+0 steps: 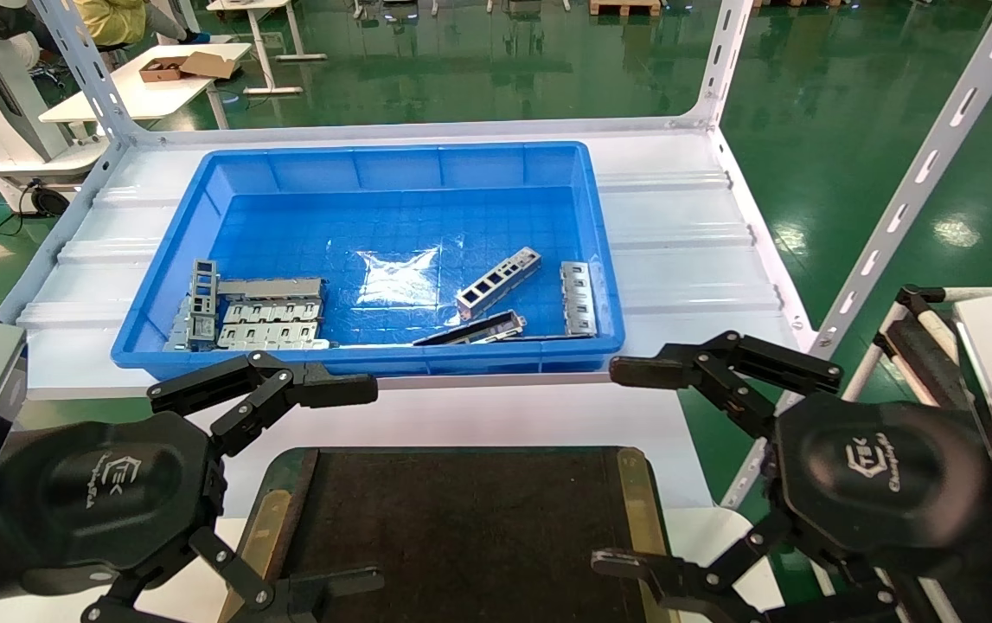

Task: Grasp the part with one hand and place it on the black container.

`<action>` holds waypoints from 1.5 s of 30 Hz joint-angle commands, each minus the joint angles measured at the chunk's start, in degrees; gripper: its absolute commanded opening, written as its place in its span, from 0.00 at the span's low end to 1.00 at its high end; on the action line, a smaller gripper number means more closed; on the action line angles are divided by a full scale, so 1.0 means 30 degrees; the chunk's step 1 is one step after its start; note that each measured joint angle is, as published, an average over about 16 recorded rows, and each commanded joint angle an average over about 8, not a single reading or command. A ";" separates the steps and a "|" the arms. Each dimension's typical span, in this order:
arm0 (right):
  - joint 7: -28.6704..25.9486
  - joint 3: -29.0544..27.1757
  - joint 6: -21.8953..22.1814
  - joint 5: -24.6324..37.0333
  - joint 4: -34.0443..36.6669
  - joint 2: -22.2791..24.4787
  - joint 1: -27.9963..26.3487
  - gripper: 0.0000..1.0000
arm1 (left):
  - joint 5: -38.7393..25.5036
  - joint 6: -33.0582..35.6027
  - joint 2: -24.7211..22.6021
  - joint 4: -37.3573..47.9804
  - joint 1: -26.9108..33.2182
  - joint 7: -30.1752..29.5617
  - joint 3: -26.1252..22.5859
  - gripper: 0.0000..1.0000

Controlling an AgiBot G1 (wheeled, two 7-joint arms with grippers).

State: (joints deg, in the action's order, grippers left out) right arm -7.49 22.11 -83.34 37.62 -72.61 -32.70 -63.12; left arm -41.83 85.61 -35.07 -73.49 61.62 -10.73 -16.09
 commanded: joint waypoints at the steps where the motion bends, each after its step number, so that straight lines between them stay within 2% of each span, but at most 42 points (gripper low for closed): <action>1: 0.0000 0.0000 0.0000 0.0000 0.0000 0.0000 0.0000 1.00 | 0.0000 0.0000 0.0000 0.0000 0.0000 0.0000 0.0000 1.00; 45: 0.0000 0.0000 0.0000 0.0000 0.0000 0.0000 0.0000 1.00 | 0.0000 0.0001 0.0000 -0.0002 0.0000 0.0000 0.0000 1.00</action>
State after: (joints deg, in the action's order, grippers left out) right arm -7.49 22.11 -83.34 37.62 -72.60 -32.70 -63.12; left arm -41.83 85.61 -35.07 -73.49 61.62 -10.73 -16.09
